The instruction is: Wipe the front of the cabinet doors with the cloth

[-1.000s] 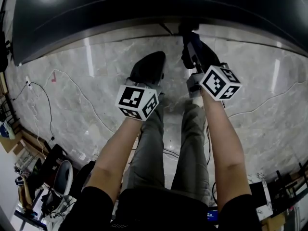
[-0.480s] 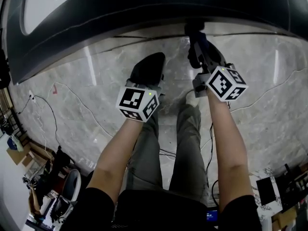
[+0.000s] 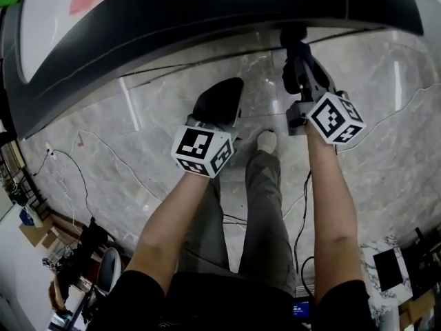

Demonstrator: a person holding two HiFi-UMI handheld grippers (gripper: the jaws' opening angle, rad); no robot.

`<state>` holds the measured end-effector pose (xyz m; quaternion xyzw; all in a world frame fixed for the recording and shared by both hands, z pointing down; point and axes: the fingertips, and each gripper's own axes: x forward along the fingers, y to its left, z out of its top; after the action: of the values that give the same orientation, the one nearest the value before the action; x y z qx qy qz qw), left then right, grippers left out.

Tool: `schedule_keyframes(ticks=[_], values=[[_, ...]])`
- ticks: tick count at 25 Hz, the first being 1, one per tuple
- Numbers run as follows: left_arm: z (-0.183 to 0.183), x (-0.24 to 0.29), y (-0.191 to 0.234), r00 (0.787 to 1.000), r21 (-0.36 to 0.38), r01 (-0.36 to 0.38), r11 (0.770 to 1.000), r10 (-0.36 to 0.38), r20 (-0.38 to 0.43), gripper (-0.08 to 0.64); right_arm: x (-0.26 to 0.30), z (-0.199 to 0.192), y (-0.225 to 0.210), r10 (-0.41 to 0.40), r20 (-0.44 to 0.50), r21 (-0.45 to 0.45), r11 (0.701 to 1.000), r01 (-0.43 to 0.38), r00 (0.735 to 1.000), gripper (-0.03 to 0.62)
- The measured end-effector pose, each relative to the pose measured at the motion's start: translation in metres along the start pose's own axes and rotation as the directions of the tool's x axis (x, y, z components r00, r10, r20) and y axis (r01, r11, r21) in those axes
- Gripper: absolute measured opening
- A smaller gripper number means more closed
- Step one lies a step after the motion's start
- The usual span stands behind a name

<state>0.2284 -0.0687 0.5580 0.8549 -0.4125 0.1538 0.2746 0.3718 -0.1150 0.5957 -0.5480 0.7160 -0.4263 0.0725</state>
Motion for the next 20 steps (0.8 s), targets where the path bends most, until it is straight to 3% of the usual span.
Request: schedule_keyframes(ticks=[8, 13, 20], values=[[0.009, 0.029, -0.025, 1.000, 0.016, 0.031, 0.999, -0.031, 0.003, 0.009, -0.014, 0.019, -0.033, -0.041, 0.032, 0.017, 0.999, 0.040, 0.999, 0.084], [0.007, 0.045, -0.044, 0.999, -0.007, 0.051, 0.999, -0.051, 0.007, 0.009, -0.025, 0.025, -0.045, -0.068, 0.038, -0.016, 0.998, 0.068, 0.997, 0.084], [-0.003, 0.040, -0.053, 0.996, -0.008, 0.093, 0.996, -0.093, -0.008, 0.008, -0.047, 0.014, -0.040, -0.098, 0.050, -0.039, 0.994, 0.100, 0.994, 0.084]])
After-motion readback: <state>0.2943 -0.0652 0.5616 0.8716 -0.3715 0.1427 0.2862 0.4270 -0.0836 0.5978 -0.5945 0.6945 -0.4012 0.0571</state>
